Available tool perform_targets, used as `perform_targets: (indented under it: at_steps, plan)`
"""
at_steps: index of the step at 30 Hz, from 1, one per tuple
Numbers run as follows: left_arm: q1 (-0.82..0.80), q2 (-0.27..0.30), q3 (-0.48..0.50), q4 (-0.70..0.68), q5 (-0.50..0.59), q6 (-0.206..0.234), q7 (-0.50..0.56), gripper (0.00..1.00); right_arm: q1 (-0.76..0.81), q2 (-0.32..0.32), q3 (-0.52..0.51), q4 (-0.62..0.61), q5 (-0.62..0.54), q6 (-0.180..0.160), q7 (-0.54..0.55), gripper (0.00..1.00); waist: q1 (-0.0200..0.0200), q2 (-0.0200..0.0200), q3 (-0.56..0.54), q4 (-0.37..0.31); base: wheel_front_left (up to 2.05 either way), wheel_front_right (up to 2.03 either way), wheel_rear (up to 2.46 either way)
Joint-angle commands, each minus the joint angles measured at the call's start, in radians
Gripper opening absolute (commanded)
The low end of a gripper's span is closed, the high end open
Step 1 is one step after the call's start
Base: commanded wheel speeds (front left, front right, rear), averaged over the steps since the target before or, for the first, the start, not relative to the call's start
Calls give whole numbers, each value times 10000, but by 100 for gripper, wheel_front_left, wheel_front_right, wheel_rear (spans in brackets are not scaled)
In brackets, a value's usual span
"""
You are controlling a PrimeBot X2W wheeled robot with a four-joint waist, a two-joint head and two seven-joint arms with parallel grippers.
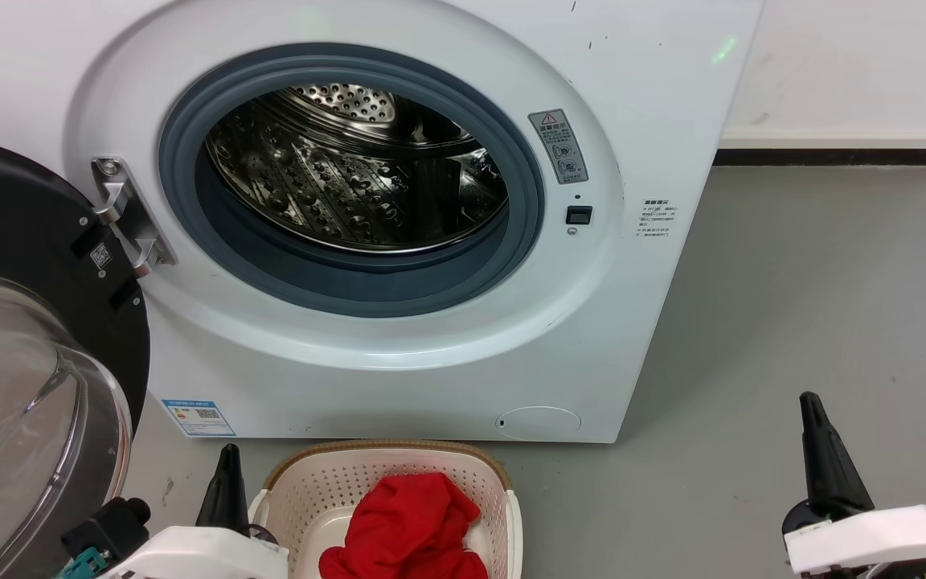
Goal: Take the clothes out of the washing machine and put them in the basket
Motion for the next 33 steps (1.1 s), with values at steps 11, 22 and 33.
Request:
perform_targets:
  at_steps: [11, 22, 33]
  plan:
    - [-529, 4, 219, 39, -2083, -311, 492, 0, -545, -126, -68, 238, 2161, -1, 450, 0, 0, 0, -20, 1, 0, 0, 0]
    - [-731, 3, 366, 162, -3703, -537, 889, 0, -788, -144, -141, 518, 3804, -1, 828, 0, 0, 0, -39, 2, 0, 0, 0]
    - [-893, 0, 479, 250, -4929, -716, 1181, 0, -957, -144, -211, 730, 5033, -2, 1120, 0, 0, 0, -55, 3, 0, 0, 0]
